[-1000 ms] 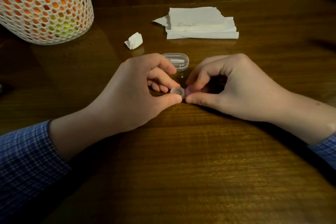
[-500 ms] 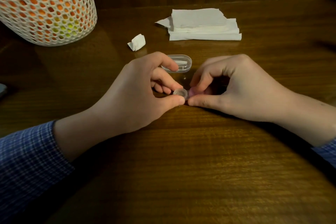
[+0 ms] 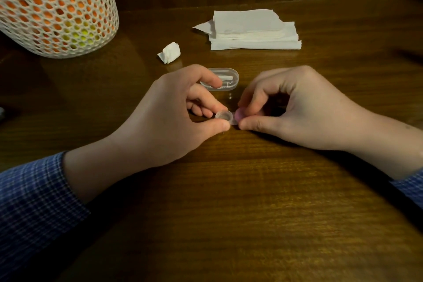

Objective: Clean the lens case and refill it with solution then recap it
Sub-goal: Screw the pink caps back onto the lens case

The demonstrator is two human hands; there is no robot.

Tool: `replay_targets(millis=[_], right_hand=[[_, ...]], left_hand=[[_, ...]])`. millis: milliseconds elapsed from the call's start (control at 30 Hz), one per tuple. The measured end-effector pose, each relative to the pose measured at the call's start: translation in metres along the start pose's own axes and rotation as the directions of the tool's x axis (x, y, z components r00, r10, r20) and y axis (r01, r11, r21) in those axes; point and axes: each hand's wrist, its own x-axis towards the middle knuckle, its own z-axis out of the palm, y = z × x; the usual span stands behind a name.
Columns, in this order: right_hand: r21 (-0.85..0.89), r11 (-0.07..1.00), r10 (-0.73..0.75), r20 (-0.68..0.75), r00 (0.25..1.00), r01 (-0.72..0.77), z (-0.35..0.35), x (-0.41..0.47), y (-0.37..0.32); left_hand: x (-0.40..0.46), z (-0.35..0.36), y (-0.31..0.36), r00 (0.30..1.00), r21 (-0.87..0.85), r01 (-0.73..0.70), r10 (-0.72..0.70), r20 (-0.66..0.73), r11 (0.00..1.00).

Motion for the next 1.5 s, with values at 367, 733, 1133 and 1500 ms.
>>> replay_targets(millis=[367,733,1133,1500], right_hand=[[-0.031,0.999,0.010,-0.019,1.000,-0.010,0.005,-0.002,-0.003],[-0.057,0.995,0.073,-0.062,0.995,-0.076,0.009,-0.004,-0.013],[-0.056,0.995,0.078,-0.054,0.996,-0.081,0.007,-0.006,-0.011],[-0.209,0.961,0.148,-0.176,0.973,-0.184,0.010,-0.004,-0.009]], left_hand=[[0.001,0.000,-0.001,1.000,0.008,-0.002,0.002,0.006,1.000],[-0.001,0.001,-0.002,1.000,-0.001,-0.019,0.019,-0.010,1.000],[-0.002,0.004,-0.006,0.997,-0.037,-0.075,0.075,-0.005,0.997],[-0.003,0.004,-0.010,0.992,-0.022,-0.115,0.116,0.041,0.993]])
